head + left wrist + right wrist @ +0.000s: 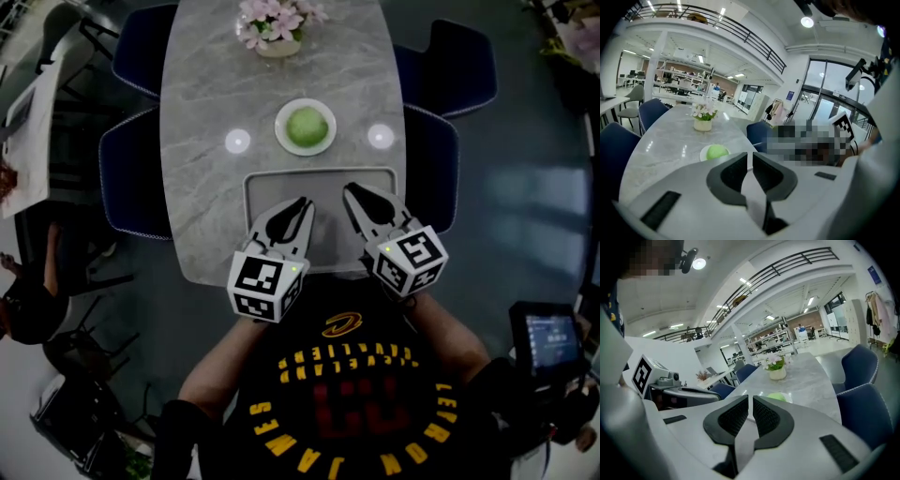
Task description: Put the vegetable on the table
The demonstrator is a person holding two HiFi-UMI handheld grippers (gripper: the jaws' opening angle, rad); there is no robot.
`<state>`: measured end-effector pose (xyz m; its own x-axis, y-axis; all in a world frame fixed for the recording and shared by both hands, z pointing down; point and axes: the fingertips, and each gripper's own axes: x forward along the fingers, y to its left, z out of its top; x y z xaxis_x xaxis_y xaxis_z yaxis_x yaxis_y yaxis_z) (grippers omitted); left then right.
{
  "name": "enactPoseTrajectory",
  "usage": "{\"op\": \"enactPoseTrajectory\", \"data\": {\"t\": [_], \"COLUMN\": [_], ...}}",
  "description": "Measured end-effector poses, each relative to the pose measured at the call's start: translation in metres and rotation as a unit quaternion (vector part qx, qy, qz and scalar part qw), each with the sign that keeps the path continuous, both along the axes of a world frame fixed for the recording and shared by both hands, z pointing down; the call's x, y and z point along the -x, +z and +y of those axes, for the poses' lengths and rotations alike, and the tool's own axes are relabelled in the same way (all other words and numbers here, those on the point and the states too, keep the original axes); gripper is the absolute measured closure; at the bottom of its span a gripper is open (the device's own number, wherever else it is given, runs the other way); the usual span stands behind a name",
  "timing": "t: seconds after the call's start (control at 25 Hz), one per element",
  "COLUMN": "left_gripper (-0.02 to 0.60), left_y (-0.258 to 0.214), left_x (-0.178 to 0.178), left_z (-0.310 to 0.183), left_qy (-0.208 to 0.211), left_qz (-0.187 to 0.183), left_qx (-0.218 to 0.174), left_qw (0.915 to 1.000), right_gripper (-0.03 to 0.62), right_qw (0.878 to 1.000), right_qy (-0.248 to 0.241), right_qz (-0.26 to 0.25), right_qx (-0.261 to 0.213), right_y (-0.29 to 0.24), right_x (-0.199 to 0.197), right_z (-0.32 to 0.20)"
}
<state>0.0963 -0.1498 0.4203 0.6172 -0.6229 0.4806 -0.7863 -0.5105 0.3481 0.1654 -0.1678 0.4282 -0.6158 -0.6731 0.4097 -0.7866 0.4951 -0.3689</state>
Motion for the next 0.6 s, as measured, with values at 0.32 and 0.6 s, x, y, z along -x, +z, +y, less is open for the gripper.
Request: {"op": "enactPoseTrajectory", "data": {"t": [0.32,0.6], "left_gripper": [0.543,0.543], "left_y": [-0.025,-0.035], "left_x": [-0.004,-0.007], "left_z": [0.003,0.008], "left_qy": [0.014,0.025], "left_qz": [-0.005,-0.008], "left_qx": [-0.054,-0.073], "left_qw": [0.9984,0.9970], "right_gripper": [0.557,0.557], "right_qw": [0.998,0.997], "right_qy": [-0.019,-0.024], "right_qz": [-0.004,0.001], "right_qx": [-0.055,-0.077], "right_y": [-0.034,-0.043], "right_x": [0.015,0.020], "right_z": [0.009,0.011]}}
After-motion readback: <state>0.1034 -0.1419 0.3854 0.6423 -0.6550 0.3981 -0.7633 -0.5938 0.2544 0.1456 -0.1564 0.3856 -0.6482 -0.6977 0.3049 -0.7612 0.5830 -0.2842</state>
